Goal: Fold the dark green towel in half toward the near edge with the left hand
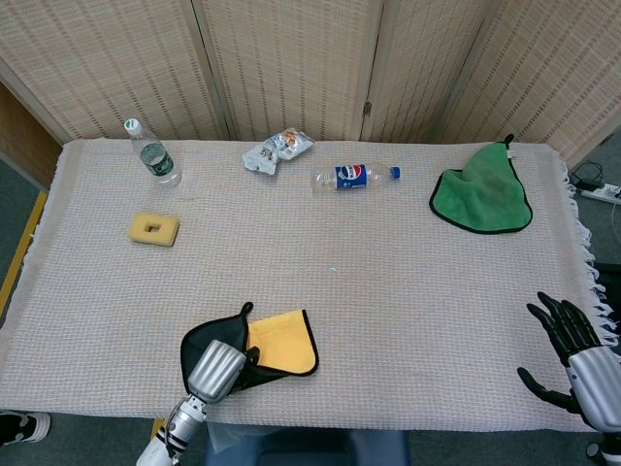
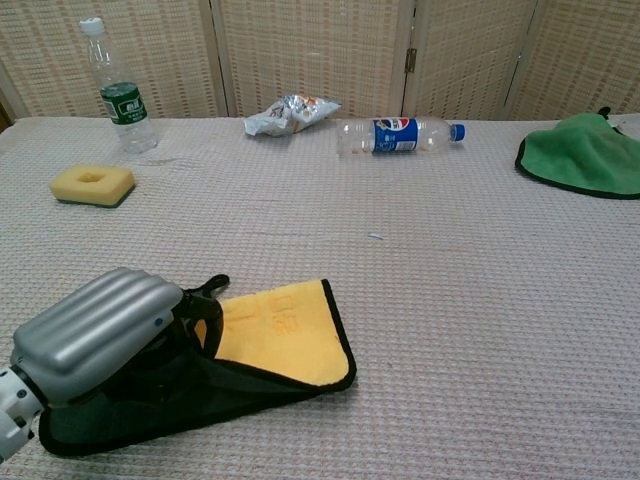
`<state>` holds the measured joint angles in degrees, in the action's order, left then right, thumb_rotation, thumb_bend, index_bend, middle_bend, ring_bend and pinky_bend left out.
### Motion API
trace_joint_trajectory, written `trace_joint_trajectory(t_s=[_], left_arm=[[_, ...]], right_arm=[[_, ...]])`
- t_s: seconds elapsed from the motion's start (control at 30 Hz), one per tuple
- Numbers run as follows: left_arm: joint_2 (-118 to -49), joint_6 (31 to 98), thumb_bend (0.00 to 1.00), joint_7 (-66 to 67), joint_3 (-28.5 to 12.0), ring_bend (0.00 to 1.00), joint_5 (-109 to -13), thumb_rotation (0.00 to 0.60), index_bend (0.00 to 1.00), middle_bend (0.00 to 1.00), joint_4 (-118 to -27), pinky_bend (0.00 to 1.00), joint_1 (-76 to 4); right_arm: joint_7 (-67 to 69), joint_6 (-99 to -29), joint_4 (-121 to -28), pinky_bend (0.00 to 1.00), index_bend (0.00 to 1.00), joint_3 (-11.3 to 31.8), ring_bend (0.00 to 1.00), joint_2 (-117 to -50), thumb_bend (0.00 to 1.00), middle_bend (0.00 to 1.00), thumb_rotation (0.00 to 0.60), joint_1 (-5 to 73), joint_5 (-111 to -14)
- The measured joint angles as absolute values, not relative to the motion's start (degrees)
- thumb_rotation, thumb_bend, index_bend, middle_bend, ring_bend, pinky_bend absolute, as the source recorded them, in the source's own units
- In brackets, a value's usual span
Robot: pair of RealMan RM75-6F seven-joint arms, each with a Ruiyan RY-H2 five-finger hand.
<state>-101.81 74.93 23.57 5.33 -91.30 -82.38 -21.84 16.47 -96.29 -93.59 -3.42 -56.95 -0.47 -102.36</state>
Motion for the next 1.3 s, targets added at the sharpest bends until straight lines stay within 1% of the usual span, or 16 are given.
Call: trace_joint_trajectory(t_s=[0.07, 0.13, 0.27, 0.37, 0.47, 0.63, 0.77, 1.0, 1.2, 1.3], left_arm=[[-101.5, 74.9, 0.43, 23.5, 5.6, 1.0, -91.8, 0.6, 0.34, 1.0, -82.9, 1.0, -21.8], [-101.2, 75.0, 0.38, 23.4, 5.8, 1.0, -92.4, 0.6, 0.29, 1.0, -83.6, 1.0, -21.7], [-100.6, 75.4, 0.35, 23.9, 6.0, 1.0, -93.8, 0.6, 0.26, 1.0, -85.2, 1.0, -21.6], [-99.9, 75.6, 0.35, 24.5, 5.3, 1.0, -94.0, 0.6, 0.26, 1.0, -86.1, 1.0, -21.6], [-98.7, 75.5, 0.36, 25.0, 3.8, 1.0, -93.1, 0.6, 0.3, 1.0, -86.8, 1.0, -21.7], [-96.3, 73.7, 0.48, 24.6, 0.5, 1.0, -88.1, 0.6, 0.35, 1.0, -89.0, 1.0, -22.1], [-93.4, 70.3, 0.51, 24.7, -3.0, 1.0, -80.4, 0.6, 0.36, 1.0, -92.1, 1.0, -23.0], [-89.2, 61.8, 0.52, 27.2, -8.8, 1.0, -61.4, 0.6, 0.4, 1.0, -97.3, 1.0, -26.4], [-85.6, 55.2, 0.52, 28.4, -12.9, 1.0, -42.9, 0.6, 0.4, 1.0, -100.5, 1.0, -31.0], [-83.9, 52.7, 0.52, 28.7, -14.0, 1.0, -35.9, 0.6, 0.4, 1.0, -101.6, 1.0, -34.1]], right_arm=[[16.5, -96.2, -93.6, 0.0, 0.0, -3.4, 0.0, -57.0, 0.34, 0.0, 0.6, -0.4, -102.3], [16.5, -96.1, -93.6, 0.0, 0.0, -3.4, 0.0, -57.0, 0.34, 0.0, 0.6, -0.4, -102.3], [16.4, -96.2, -93.6, 0.0, 0.0, -3.4, 0.0, -57.0, 0.34, 0.0, 0.6, -0.4, -102.4], [16.6, -96.4, -93.6, 0.0, 0.0, -3.5, 0.0, -56.9, 0.34, 0.0, 0.6, -0.4, -102.6], [16.7, -96.6, -93.6, 0.0, 0.0, -3.5, 0.0, -56.9, 0.34, 0.0, 0.6, -0.5, -102.6], [16.9, -96.5, -93.4, 0.0, 0.0, -3.4, 0.0, -56.9, 0.34, 0.0, 0.6, -0.5, -102.3], [16.7, -95.7, -93.5, 0.0, 0.0, -3.4, 0.0, -57.0, 0.34, 0.0, 0.6, -0.2, -102.0], [16.3, -95.1, -93.7, 0.0, 0.0, -3.2, 0.0, -57.0, 0.34, 0.0, 0.6, 0.1, -101.4], [16.4, -95.0, -93.8, 0.0, 0.0, -3.2, 0.0, -57.0, 0.34, 0.0, 0.6, 0.0, -101.1], [16.4, -95.0, -93.8, 0.0, 0.0, -3.1, 0.0, -56.9, 0.34, 0.0, 0.6, 0.0, -100.9]])
